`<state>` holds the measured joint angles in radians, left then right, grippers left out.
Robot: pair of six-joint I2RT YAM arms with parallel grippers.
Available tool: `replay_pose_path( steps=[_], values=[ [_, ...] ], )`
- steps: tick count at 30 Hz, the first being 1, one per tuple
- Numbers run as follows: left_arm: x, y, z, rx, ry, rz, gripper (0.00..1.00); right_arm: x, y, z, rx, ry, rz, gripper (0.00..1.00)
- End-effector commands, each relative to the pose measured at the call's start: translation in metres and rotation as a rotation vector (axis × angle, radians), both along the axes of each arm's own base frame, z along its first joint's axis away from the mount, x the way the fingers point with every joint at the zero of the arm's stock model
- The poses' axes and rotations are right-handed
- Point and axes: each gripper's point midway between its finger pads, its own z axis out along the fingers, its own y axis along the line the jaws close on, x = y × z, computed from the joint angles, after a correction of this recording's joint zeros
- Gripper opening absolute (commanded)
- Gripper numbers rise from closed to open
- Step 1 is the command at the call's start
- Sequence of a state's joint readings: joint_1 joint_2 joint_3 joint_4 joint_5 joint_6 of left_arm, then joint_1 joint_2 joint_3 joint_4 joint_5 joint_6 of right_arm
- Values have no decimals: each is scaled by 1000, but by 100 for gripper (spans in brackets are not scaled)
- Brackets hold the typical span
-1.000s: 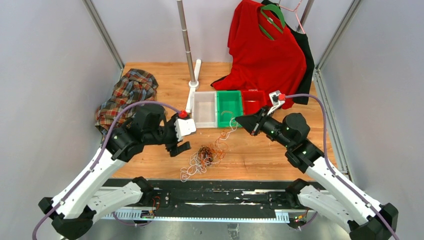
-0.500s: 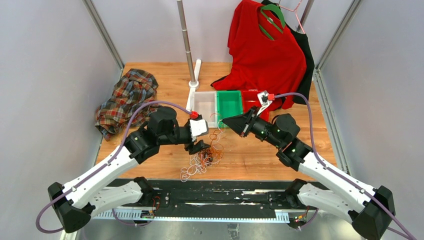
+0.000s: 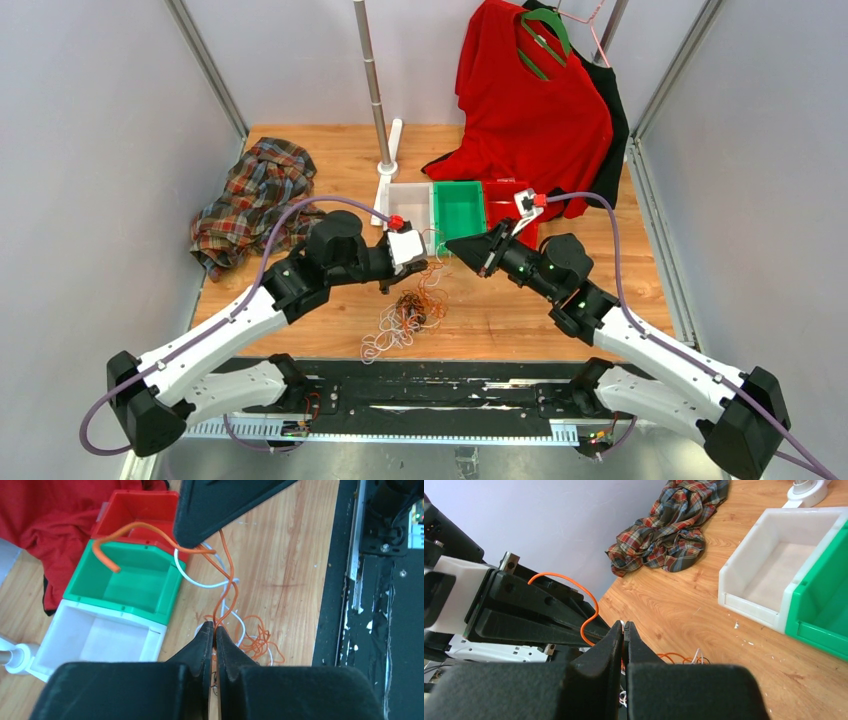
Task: Untangle the cables
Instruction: Untie the cable.
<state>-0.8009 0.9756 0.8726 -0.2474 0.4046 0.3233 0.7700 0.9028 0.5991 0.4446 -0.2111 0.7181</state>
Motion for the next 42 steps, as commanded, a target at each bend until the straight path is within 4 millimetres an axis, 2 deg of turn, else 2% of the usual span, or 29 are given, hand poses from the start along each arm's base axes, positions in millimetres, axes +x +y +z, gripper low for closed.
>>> replay_pose_path(
  steps=[1, 5, 8, 10, 11, 12, 14, 19, 21, 24, 29, 33, 37, 42],
  values=[
    [-7, 1, 2, 18, 9, -24, 2, 2, -2, 3, 17, -13, -35, 1],
    [-8, 14, 4, 70, -9, 0, 1, 10, -13, -10, -37, -7, -104, 1],
    [-14, 23, 8, 88, -4, 3, 1, 23, -30, -26, -135, 13, -215, 1],
    [-16, 29, 15, 82, 11, 27, 1, 26, -39, -35, -202, 10, -255, 4],
    [-19, 31, 18, 82, 14, 22, 1, 27, -42, -38, -225, 7, -264, 8],
    [-22, 33, 22, 83, 12, 11, 1, 27, -44, -41, -242, 6, -266, 16],
    [-24, 37, 31, 72, 2, 20, 1, 24, -47, -46, -269, 1, -258, 39],
    [-29, 43, 35, 61, 68, 56, 1, 13, -45, -39, -238, -46, -210, 59],
    [-27, 44, 35, 56, 101, 91, 1, 8, -40, -35, -231, -78, -166, 66],
    [-21, 44, 40, 39, 106, 129, 0, 1, -27, -36, -260, -112, -118, 68],
    [-18, 43, 53, 26, 108, 147, 1, -15, 6, -40, -279, -171, -23, 69],
    [-15, 46, 74, 23, 44, 139, 1, -20, 23, -48, -275, -174, 18, 70],
    [-16, 51, 95, 19, -22, 129, 1, -17, 35, -50, -237, -189, 14, 70],
    [-31, 50, 95, 40, 14, 64, 1, -4, 54, -45, -198, -198, -12, 68]
  ],
)
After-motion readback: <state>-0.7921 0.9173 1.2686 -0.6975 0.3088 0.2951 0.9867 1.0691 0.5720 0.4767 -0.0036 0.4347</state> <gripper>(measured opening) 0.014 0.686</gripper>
